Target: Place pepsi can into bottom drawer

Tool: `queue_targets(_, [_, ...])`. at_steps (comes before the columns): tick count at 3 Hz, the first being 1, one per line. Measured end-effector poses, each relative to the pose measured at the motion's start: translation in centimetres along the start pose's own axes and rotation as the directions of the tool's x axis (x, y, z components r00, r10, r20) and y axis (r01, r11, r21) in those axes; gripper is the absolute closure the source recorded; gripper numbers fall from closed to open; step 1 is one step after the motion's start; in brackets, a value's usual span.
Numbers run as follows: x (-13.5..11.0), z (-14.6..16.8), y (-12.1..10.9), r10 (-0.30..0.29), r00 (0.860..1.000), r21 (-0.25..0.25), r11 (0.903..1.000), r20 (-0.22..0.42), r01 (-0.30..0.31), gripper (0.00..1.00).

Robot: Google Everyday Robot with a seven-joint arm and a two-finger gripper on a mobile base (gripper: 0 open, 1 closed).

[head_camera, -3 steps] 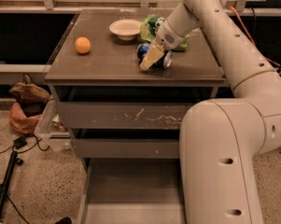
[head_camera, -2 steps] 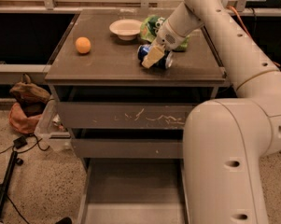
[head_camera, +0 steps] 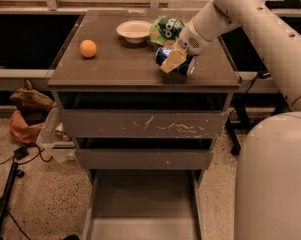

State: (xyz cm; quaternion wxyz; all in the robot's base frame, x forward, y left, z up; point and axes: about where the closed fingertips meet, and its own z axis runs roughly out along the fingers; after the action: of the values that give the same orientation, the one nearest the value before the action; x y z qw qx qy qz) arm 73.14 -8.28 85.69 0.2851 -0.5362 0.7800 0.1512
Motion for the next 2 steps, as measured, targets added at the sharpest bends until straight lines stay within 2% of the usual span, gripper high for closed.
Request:
queue_targets(1, [0.5,0.8,1.6,0.004,1.000,-0.017,0.9998,0.016,-0.003,1.00])
queue_targets(2, [0.5,-1.8,4.5,0.038,0.995,0.030,0.9987,0.096,-0.041,1.00])
